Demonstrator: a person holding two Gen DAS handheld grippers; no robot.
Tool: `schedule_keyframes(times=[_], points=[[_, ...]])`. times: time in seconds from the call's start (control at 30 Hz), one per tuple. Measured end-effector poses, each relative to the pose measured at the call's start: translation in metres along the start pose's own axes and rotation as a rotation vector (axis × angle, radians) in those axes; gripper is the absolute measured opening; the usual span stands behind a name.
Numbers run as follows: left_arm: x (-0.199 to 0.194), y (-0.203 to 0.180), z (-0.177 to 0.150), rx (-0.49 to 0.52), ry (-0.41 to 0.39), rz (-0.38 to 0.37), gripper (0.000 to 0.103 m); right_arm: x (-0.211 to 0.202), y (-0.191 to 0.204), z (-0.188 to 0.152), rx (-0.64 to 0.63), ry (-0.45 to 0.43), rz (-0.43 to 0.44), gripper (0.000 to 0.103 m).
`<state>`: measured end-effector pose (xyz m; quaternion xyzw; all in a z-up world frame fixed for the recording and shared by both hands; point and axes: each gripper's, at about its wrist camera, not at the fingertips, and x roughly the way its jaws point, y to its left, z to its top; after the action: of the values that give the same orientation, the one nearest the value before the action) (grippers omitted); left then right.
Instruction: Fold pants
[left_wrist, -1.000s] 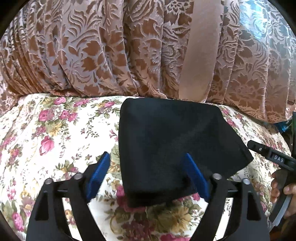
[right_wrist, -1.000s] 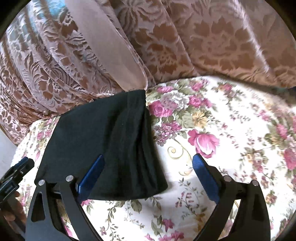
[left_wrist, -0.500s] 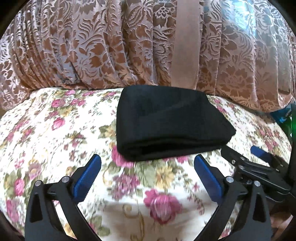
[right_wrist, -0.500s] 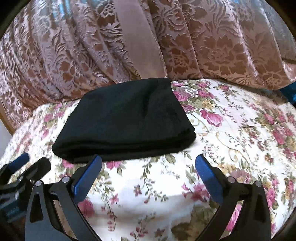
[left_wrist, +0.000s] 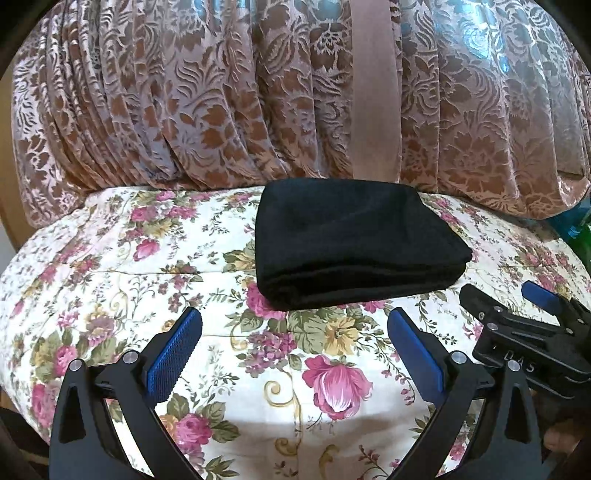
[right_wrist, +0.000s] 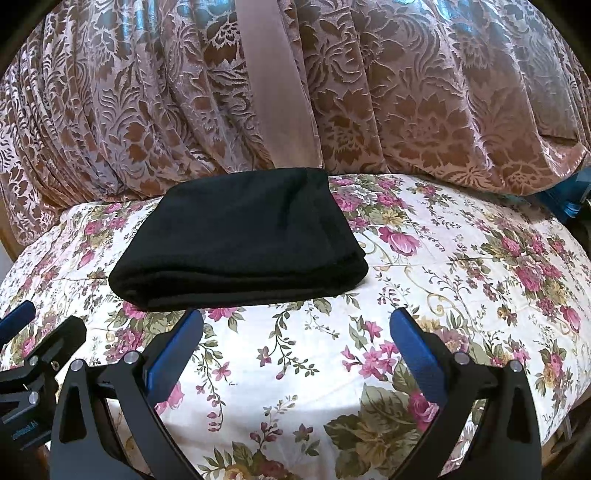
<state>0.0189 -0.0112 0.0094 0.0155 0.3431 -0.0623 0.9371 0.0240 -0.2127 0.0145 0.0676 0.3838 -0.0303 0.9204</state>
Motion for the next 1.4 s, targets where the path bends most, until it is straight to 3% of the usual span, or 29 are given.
schedule_keyframes(times=[1.4], points=[[-0.0061, 0.0036, -0.0001, -0.029, -0.003, 0.005, 0.099, -0.0051, 0.0057, -0.0047, -0.025, -0.004, 0.015, 0.101]])
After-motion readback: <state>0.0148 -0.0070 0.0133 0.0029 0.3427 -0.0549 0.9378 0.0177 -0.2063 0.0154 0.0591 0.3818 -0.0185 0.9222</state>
